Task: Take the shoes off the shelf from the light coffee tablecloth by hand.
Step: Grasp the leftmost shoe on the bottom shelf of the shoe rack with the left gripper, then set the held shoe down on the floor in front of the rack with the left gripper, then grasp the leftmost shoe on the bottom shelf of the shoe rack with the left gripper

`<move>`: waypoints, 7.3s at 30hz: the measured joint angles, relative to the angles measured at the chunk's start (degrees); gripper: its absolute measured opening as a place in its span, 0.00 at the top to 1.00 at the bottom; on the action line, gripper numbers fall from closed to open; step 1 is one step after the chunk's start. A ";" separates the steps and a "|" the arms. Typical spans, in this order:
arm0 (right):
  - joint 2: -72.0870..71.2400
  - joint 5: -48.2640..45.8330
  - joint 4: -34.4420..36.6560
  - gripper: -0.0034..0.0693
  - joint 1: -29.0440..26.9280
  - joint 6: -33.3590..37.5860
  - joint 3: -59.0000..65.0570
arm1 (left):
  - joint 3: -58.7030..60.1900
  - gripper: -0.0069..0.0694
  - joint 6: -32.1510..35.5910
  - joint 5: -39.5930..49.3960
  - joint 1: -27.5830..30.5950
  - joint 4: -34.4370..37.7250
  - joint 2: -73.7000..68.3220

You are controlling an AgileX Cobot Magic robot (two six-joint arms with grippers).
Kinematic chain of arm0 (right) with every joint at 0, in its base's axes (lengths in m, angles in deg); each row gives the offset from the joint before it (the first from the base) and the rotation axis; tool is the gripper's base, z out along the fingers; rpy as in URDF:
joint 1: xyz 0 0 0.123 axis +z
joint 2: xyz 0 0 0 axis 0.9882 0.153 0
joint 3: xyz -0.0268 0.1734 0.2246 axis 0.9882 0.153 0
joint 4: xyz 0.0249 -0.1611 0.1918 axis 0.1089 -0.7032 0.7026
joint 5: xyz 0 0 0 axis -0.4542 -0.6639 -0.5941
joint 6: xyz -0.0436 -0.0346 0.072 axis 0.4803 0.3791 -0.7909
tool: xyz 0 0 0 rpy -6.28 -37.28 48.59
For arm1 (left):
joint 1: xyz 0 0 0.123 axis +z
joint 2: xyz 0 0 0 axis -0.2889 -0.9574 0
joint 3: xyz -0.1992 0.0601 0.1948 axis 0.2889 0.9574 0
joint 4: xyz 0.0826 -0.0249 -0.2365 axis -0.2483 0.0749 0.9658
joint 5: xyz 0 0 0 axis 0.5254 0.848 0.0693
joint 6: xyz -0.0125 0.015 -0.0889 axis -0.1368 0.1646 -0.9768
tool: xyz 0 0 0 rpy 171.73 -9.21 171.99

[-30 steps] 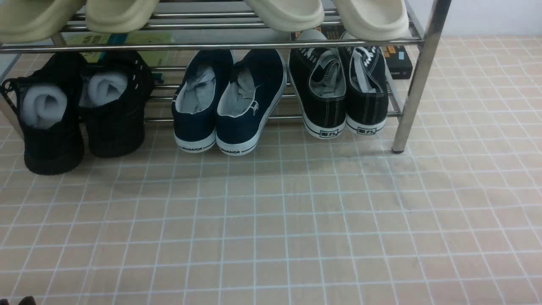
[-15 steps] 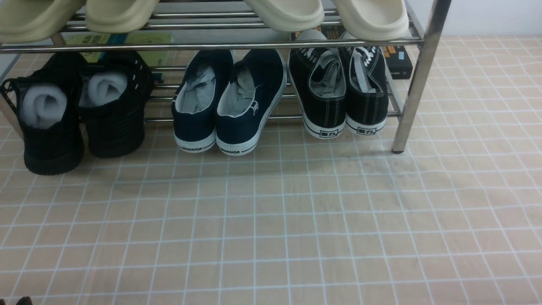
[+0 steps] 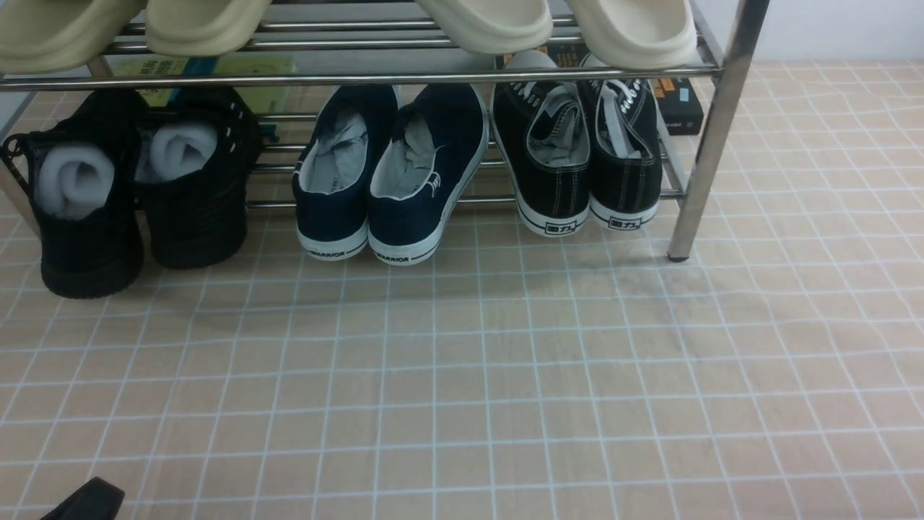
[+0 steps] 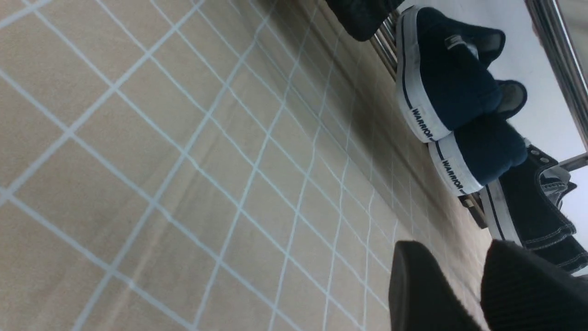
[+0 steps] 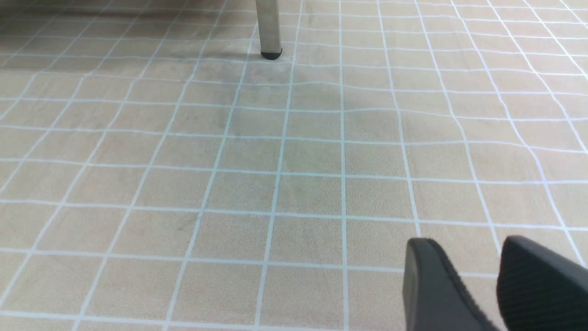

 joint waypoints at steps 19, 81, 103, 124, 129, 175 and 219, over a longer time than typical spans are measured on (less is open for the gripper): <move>0.00 0.00 0.00 0.62 0.00 0.00 0.00 | -21.46 0.91 -0.96 21.45 0.00 -6.58 -17.79; 0.00 0.00 0.00 0.62 0.00 0.00 0.00 | -75.58 0.50 22.79 8.06 18.33 -1.18 -103.97; 0.00 0.00 0.00 0.62 0.00 0.00 0.00 | -75.58 0.90 19.48 44.13 18.32 -26.46 -79.84; 0.00 0.00 0.00 0.62 0.00 0.00 0.00 | -48.93 0.89 18.86 19.06 18.32 -29.92 -73.04; 0.00 0.00 0.00 0.62 0.00 0.00 0.00 | -46.99 0.89 18.86 16.53 18.32 -29.92 -75.65; 0.00 0.00 0.00 0.62 0.00 0.00 0.00 | -85.47 0.71 9.19 40.11 1.60 -24.63 -90.96; 0.00 0.00 0.00 0.62 0.00 0.00 0.00 | -88.83 0.90 16.91 53.40 1.31 -21.40 -87.55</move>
